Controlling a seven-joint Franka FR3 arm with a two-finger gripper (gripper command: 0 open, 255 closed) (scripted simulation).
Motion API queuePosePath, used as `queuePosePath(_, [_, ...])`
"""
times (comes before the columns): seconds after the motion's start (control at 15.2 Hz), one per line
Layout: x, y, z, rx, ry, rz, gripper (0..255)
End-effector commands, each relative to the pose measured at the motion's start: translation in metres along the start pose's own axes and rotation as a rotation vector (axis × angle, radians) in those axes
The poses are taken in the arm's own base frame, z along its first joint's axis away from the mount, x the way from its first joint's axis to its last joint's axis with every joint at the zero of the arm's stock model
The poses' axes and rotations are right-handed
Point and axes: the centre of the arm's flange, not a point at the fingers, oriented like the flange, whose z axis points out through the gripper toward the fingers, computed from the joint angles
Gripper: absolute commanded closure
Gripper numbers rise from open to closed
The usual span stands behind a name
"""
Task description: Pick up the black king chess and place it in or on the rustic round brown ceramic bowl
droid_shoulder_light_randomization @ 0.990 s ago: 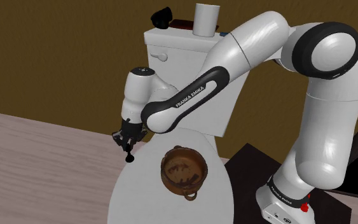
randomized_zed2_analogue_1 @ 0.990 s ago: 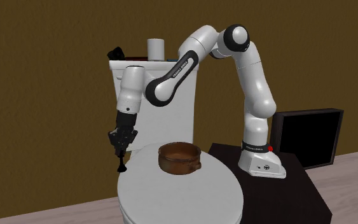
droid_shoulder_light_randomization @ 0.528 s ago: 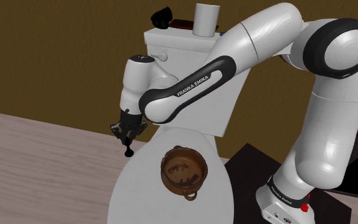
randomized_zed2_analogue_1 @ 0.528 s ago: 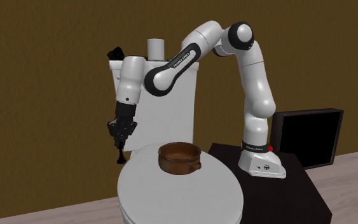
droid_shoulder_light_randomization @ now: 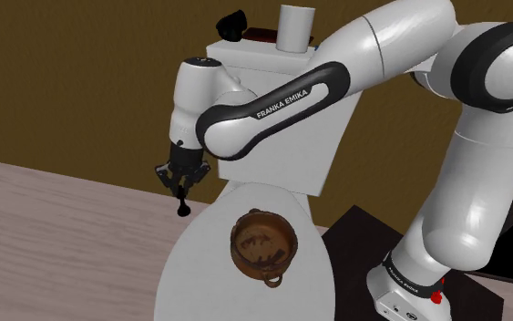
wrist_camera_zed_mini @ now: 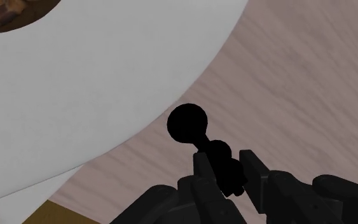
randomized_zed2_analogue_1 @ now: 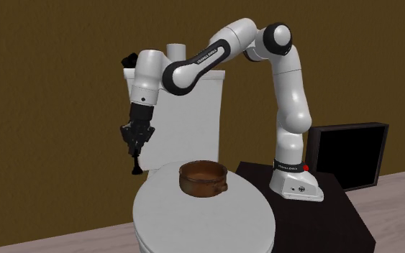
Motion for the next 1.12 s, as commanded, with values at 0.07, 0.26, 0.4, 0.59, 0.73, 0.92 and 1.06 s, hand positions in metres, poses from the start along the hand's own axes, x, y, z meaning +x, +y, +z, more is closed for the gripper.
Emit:
queuePosePath(0.07, [0.003,-0.004,-0.016,0.000,0.000,0.000,255])
queuePosePath(0.26, [0.005,-0.007,-0.032,0.000,0.000,0.000,255])
queuePosePath(0.4, [0.006,-0.009,-0.042,0.000,0.000,0.000,255])
queuePosePath(0.59, [0.007,-0.011,-0.054,0.000,0.000,0.000,255])
queuePosePath(0.73, [-0.010,0.006,-0.064,0.000,0.000,0.000,255])
queuePosePath(0.92, [-0.037,0.031,-0.078,0.000,0.000,0.000,255])
queuePosePath(1.06, [-0.055,0.049,-0.087,0.000,0.000,0.000,255])
